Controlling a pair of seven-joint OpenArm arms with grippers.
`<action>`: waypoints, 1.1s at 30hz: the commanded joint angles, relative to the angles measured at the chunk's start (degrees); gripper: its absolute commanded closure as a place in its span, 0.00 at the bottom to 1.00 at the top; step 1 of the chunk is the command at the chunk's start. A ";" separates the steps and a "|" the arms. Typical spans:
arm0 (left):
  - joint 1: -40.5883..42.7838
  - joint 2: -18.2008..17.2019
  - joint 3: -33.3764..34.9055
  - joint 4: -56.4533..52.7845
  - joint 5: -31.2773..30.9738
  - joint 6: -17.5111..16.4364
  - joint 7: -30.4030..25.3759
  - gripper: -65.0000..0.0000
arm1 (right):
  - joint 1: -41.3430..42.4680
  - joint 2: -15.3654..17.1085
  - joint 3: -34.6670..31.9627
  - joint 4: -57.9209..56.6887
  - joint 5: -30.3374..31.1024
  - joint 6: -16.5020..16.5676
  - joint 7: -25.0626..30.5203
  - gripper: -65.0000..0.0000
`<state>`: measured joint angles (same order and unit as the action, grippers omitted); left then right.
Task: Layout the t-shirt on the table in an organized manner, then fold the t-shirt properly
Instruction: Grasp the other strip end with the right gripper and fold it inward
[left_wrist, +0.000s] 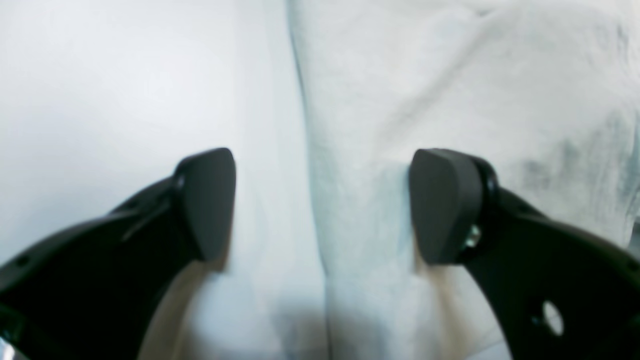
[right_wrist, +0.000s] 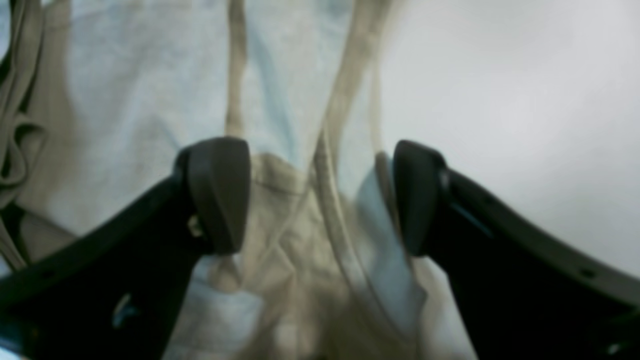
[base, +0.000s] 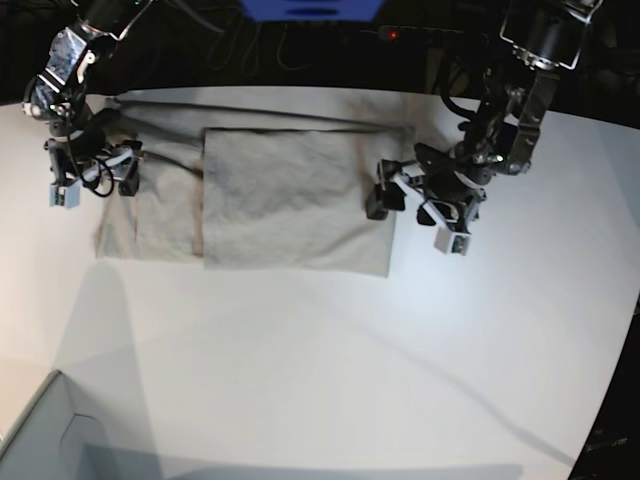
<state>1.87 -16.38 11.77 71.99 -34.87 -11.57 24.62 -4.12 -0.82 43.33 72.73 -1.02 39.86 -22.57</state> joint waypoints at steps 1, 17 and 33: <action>-0.42 -0.54 -0.56 0.67 -0.42 -0.08 0.30 0.19 | -0.14 0.25 -0.12 -0.16 -0.08 0.14 -0.86 0.31; -0.15 -0.54 -3.99 0.67 -0.51 -0.25 0.48 0.19 | -1.20 0.34 -11.29 -0.51 -0.17 0.14 -0.77 1.00; 0.64 -0.54 -3.99 0.67 -0.42 0.01 0.48 0.19 | -5.51 -2.65 -20.34 31.67 -0.08 0.14 -10.18 1.00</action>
<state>2.96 -16.49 7.97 71.99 -35.03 -11.64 24.86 -9.61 -3.68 22.70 103.42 -1.89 39.99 -34.00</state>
